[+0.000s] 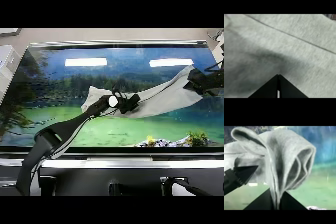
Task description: Fold the clothes and pants, and hang the long-sleeved shirts on hangers.
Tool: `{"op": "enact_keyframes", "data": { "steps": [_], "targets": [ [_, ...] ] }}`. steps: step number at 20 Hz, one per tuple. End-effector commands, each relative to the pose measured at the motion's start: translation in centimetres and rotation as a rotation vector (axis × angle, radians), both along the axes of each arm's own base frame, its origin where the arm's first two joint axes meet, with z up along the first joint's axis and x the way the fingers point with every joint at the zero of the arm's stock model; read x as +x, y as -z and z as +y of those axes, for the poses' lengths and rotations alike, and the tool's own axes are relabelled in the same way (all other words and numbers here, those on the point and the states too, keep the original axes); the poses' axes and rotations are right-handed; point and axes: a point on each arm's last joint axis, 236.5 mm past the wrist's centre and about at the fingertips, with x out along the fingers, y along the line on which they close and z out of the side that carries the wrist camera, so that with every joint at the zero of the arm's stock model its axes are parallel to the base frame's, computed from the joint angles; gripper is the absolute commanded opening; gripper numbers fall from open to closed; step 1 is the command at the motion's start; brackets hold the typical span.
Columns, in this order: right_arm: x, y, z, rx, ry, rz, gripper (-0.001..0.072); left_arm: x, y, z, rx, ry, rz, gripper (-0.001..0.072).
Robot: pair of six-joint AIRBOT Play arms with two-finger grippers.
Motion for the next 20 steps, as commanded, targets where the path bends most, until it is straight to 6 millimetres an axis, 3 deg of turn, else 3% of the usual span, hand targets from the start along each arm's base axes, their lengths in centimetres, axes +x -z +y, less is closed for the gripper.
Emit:
{"op": "enact_keyframes", "data": {
  "steps": [1, 7, 10, 13, 15, 18, 20],
  "targets": [
    [-1.1, -0.7, 1.3, 0.039, -0.029, 0.015, 0.0036, -1.4, 1.8, -2.0, -0.007, 0.016, 0.106, 0.0011],
    [-0.8, -1.7, 3.1, 0.119, -0.055, -0.014, 0.0036, -3.7, 3.5, -3.5, -0.018, -0.003, 0.212, 0.001],
    [-0.7, -2.0, 3.5, 0.138, -0.06, -0.022, 0.0036, -3.5, 3.2, -3.7, -0.031, -0.003, 0.198, 0.0011],
    [-0.5, -2.0, 3.6, 0.147, -0.049, -0.025, 0.0036, -0.6, -1.1, -3.5, -0.141, 0.003, 0.096, 0.0012],
    [-0.1, -2.5, 4.1, 0.18, -0.037, -0.041, 0.0036, 1.3, -5.1, -1.3, -0.154, 0.034, 0.015, 0.0012],
    [1.2, -2.8, 6.1, 0.211, -0.02, -0.064, 0.0035, 4.6, -12.7, 4.3, -0.14, 0.076, -0.16, 0.0012],
    [2.7, -2.4, 9.0, 0.247, -0.005, -0.065, 0.0035, 6.0, -17.3, 9.1, -0.105, 0.088, -0.249, 0.0012]
  ]
}}
